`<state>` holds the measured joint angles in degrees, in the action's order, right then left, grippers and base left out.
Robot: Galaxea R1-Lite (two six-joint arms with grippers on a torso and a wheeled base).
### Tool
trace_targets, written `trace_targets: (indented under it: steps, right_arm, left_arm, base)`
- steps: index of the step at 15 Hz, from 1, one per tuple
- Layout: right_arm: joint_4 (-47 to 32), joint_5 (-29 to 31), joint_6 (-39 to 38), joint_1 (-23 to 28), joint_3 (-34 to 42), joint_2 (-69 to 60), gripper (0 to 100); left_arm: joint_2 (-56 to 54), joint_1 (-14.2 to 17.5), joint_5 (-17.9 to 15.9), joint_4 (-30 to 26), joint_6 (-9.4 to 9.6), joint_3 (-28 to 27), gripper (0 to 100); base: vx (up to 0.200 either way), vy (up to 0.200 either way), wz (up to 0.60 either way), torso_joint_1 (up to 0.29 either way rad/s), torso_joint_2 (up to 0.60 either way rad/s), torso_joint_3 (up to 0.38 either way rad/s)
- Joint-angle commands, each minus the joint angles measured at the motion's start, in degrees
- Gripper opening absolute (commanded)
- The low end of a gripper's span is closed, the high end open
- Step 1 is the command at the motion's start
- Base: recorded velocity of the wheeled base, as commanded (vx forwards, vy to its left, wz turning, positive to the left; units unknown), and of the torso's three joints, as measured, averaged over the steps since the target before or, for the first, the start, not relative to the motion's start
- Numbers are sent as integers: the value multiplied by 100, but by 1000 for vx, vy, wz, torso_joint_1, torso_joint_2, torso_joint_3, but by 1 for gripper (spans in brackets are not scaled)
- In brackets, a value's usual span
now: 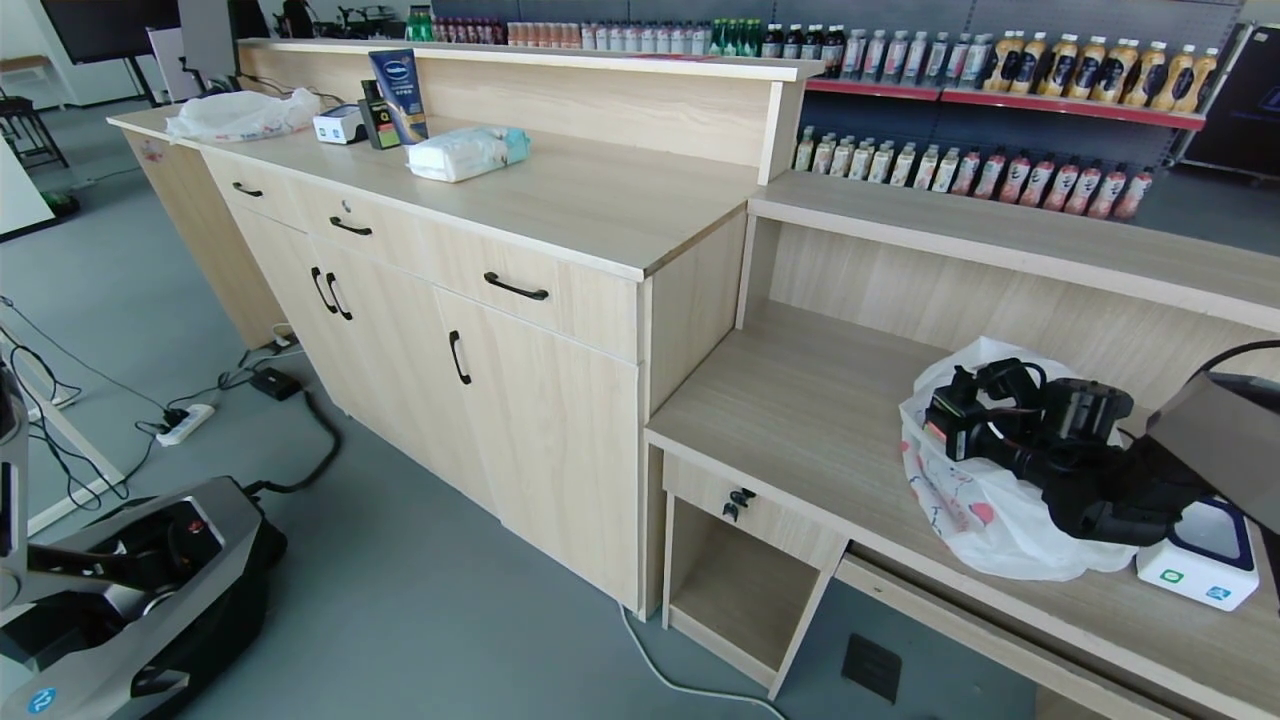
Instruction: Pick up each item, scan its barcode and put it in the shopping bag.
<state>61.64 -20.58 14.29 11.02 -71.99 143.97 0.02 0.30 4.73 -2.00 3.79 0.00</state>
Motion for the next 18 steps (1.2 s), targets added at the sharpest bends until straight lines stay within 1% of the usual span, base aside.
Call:
trace_targets:
  steps: [1,4,5,8,9,11,13,15,16,17,18]
  right_arm:
    - [6,-8,4,-21,9,52,0]
    - [-20,-8,4,23,44,43,0]
    - [-29,-8,4,32,44,35,100]
    - [-169,1,-5,32,53,-229,100]
    - [-416,1,-5,41,106,-528,100]
    - [-1268,1,13,67,440,-1512,100]
    - [-2015,1,39,146,844,-2778,100]
    - [-2762,-8,57,331,1266,-4175,100]
    - [-3043,1,206,392,1503,-4755,100]
    - [-3140,10,355,427,1635,-5019,100]
    - [-3263,10,593,480,2039,-5652,100]
  left_arm:
    - [-2,-4,2,-2,-1,0,100]
    - [-2,5,2,-2,-1,0,100]
    - [-2,5,2,-2,-1,0,100]
    - [-2,5,2,-2,-1,0,100]
    - [-2,-4,2,-2,-1,0,100]
    - [-2,5,2,-2,-1,0,100]
    - [-2,5,2,-2,-1,0,100]
    - [-2,5,2,-2,-1,0,100]
    - [-2,5,2,-2,-1,0,100]
    - [-2,-4,2,-2,-1,0,100]
    - [-2,5,2,-2,-1,0,100]
  base:
    - [0,0,0,0,0,0]
    - [0,0,0,0,0,0]
    - [0,0,0,0,0,0]
    - [0,0,0,0,0,0]
    - [0,0,0,0,0,0]
    - [0,0,0,0,0,0]
    - [0,0,0,0,0,0]
    - [0,0,0,0,0,0]
    - [0,0,0,0,0,0]
    - [0,0,0,0,0,0]
    - [0,0,-600,12,-2,7]
